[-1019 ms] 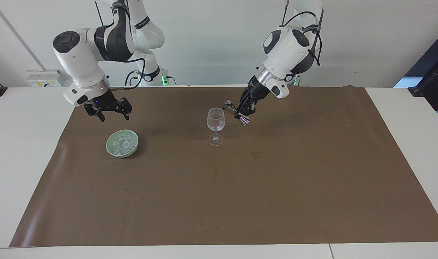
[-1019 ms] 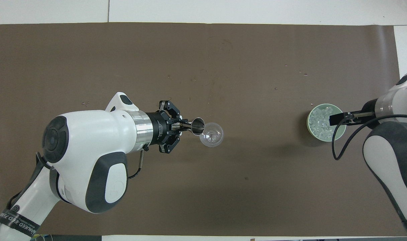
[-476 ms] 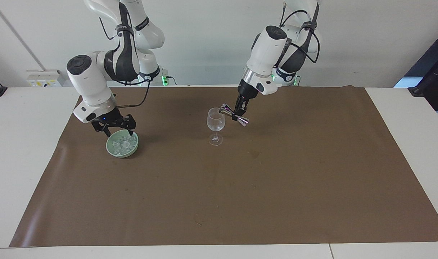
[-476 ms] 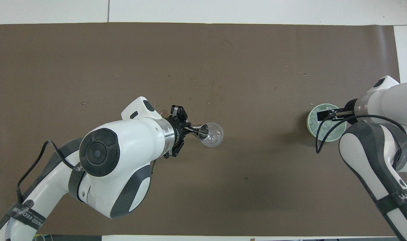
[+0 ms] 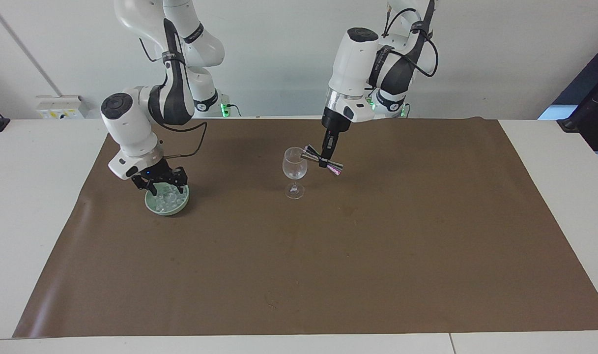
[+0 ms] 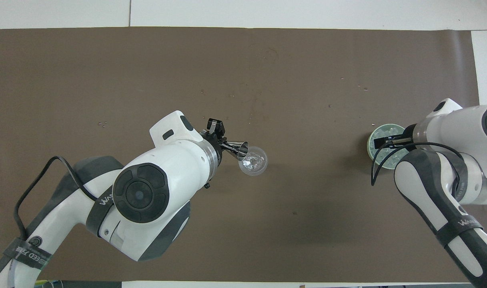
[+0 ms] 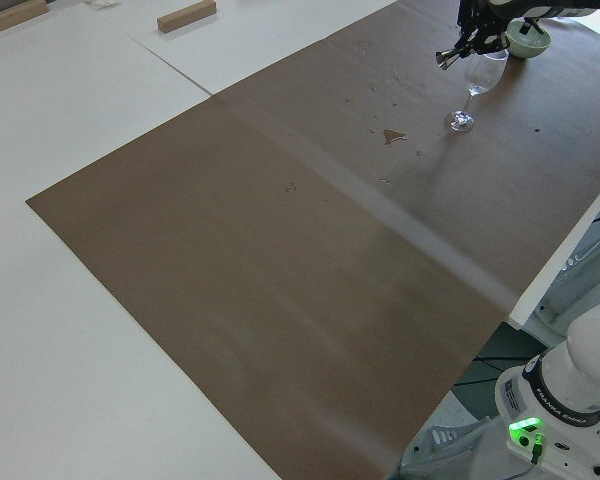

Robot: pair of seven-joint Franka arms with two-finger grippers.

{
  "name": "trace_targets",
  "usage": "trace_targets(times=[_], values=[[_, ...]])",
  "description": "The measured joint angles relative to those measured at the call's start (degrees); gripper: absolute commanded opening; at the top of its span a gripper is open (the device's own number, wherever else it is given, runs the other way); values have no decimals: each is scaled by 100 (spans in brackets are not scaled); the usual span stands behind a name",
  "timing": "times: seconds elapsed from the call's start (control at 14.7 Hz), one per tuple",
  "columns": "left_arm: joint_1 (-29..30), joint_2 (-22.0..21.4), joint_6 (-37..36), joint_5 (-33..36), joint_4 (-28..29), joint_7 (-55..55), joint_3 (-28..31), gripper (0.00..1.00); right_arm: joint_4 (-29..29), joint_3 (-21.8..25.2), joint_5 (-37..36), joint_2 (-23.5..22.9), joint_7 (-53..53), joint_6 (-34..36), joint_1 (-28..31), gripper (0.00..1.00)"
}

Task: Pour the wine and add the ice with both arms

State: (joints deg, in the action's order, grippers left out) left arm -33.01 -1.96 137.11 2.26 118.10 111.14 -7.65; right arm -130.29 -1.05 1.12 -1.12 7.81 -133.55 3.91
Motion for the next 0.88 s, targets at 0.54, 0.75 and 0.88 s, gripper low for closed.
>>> trace_targets(times=[0.54,0.75,0.88], values=[[-226,4,-15,1202,-6,60,-15,0,-165,-22,6,-99,193,-287,119,73],[-380,3,-122,1546,-45,60,-21,0,-165,-26,14,-99,191,-290,75,68],[-457,4,-251,1804,-51,69,-29,0,-168,-21,16,-99,191,-290,75,65]])
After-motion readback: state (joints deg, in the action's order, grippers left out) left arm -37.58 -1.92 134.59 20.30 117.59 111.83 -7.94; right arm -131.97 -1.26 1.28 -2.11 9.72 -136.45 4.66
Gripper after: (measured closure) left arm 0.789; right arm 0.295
